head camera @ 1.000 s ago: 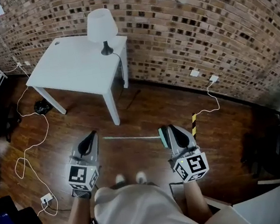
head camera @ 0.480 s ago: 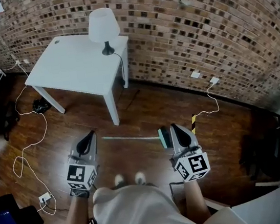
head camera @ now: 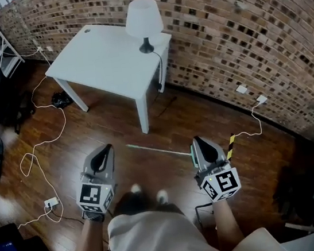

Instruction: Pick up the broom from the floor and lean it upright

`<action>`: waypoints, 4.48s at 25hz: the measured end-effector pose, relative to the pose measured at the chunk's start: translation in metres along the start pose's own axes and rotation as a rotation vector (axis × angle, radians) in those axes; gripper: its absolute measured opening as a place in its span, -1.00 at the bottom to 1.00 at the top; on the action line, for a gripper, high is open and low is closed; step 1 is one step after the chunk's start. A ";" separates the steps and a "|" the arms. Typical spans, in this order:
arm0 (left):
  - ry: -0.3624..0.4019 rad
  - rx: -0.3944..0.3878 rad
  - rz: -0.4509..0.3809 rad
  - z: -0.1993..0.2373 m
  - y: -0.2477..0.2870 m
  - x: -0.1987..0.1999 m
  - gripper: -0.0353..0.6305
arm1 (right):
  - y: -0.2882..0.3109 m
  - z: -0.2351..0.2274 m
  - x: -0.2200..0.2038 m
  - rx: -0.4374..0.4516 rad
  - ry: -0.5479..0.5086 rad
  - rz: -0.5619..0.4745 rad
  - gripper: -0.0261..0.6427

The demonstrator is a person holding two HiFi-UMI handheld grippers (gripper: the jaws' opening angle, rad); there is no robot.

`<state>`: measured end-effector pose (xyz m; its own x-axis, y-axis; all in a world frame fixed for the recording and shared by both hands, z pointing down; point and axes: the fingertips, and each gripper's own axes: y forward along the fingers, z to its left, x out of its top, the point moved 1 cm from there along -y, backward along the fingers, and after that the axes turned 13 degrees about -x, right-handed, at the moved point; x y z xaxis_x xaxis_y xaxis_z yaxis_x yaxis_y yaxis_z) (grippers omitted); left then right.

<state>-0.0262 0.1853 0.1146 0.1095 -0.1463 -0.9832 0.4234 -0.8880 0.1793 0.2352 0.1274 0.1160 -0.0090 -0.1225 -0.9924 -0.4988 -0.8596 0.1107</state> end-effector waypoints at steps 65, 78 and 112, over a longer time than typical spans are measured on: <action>-0.539 0.053 0.446 0.157 0.145 -0.737 -0.90 | 0.372 0.107 -0.980 0.671 -0.849 1.072 -0.60; -0.499 0.017 0.449 0.142 0.150 -0.729 -0.90 | 0.364 0.113 -1.023 0.736 -1.016 1.146 -0.61; -0.243 -0.386 0.311 0.119 0.198 -0.447 -0.90 | 0.293 0.021 -0.634 0.271 -0.782 0.791 -0.66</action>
<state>-0.0988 0.0231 0.5848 0.0904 -0.5137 -0.8532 0.7082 -0.5692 0.4177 0.0764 -0.0367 0.7761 -0.8928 -0.1579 -0.4218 -0.2829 -0.5321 0.7980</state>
